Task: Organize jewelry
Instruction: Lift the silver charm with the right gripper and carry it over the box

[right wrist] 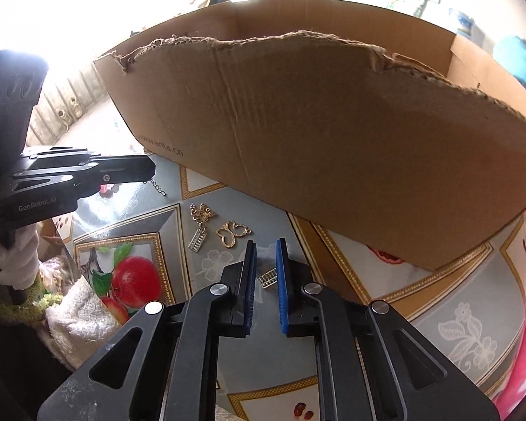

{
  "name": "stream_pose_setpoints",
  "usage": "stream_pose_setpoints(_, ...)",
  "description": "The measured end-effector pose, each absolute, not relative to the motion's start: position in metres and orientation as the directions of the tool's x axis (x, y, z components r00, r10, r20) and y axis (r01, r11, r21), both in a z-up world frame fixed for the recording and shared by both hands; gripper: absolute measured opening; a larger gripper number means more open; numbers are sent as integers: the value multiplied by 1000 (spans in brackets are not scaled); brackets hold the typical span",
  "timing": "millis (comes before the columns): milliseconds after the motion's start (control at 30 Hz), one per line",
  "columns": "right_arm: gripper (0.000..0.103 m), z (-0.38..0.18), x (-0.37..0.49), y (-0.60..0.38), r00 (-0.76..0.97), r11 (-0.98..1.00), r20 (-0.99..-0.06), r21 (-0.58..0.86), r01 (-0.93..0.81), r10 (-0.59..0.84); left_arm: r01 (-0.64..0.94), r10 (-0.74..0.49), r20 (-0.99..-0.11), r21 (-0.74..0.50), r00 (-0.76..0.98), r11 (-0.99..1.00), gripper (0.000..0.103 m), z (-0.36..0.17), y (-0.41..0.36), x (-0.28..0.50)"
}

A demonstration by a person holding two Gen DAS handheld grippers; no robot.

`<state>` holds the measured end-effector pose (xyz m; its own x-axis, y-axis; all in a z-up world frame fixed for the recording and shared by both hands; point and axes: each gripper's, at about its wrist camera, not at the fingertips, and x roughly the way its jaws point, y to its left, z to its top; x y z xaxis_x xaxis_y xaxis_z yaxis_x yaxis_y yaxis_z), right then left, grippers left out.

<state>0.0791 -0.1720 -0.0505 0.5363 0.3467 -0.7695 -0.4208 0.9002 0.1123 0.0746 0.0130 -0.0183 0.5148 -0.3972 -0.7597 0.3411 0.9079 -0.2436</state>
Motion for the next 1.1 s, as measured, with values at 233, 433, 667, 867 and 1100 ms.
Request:
stream_pose_setpoints(233,17,-41,57,-167,557,907,-751,130,-400,353,358,-403,-754,-237,519,903,2,-16,13,70)
stream_pose_setpoints(433,28,-39,54,-168,544,886,-769,63,-460,336,350,-403,-752,-242,522,905,2,-16,15,65)
stream_pose_setpoints(667,14,-47,50,-158,542,863,-785,-17,-504,301,349,-396,-755,-235,522,907,2,-16,17,64)
stream_pose_setpoints(867,13,-48,40,-152,563,874,-776,-30,-485,285,351,-401,-750,-238,526,906,2,-15,17,65)
stream_pose_setpoints(1100,12,-39,38,-172,561,887,-772,10,-461,300,353,-403,-748,-239,527,905,2,-14,17,65)
